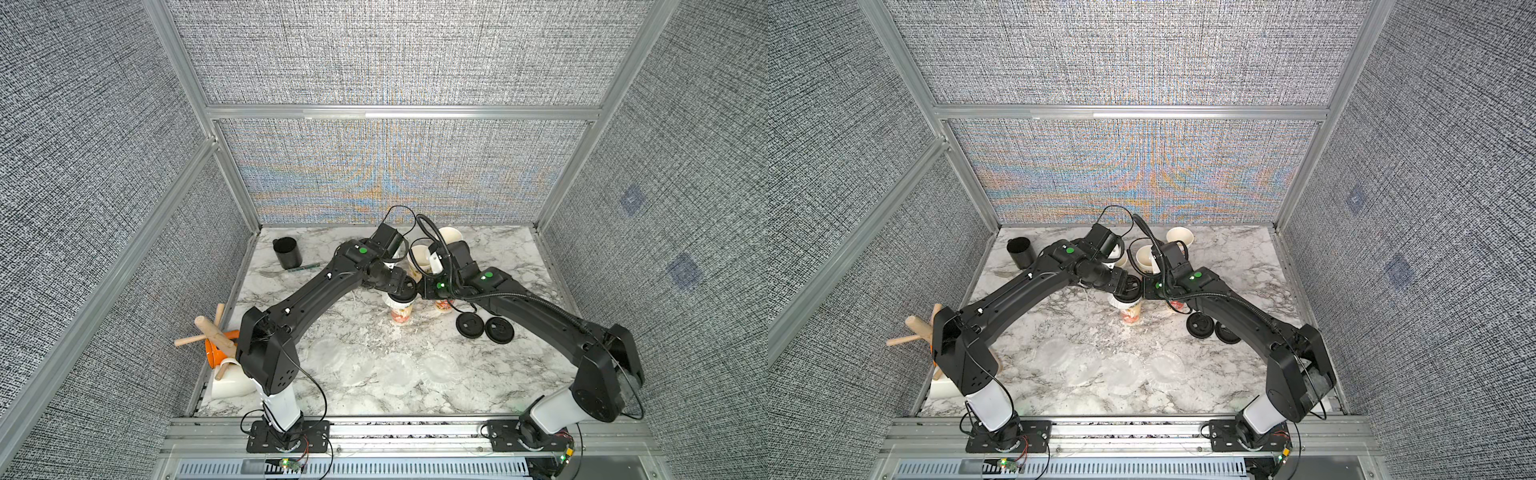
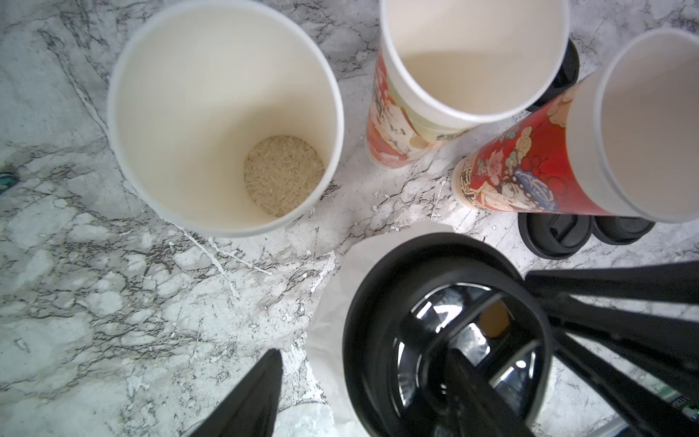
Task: Put the leak-proof paper on the milk tea cups
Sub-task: Secure the cup lid on the cup.
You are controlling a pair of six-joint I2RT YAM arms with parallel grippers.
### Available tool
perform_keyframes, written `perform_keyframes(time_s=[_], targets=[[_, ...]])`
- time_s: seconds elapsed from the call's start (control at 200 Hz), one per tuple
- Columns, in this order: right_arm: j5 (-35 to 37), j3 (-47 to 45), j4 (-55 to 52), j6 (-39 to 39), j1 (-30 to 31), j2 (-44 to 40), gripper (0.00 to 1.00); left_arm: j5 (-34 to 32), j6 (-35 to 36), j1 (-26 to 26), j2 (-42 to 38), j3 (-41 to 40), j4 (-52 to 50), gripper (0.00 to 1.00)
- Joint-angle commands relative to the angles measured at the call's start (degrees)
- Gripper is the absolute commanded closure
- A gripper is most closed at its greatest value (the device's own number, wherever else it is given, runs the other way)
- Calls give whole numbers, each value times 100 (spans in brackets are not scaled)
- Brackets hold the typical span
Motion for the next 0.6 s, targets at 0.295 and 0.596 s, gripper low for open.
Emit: perform_keyframes(time_s=[0.295,0.596], targets=[[370,64,-1196,-38,53,-78,83,-289,-27,-3,68,-292,-750,32],[270,884,-1300,-131,49,-131,75,-607,-260,-3,235,-153,-1075,32]])
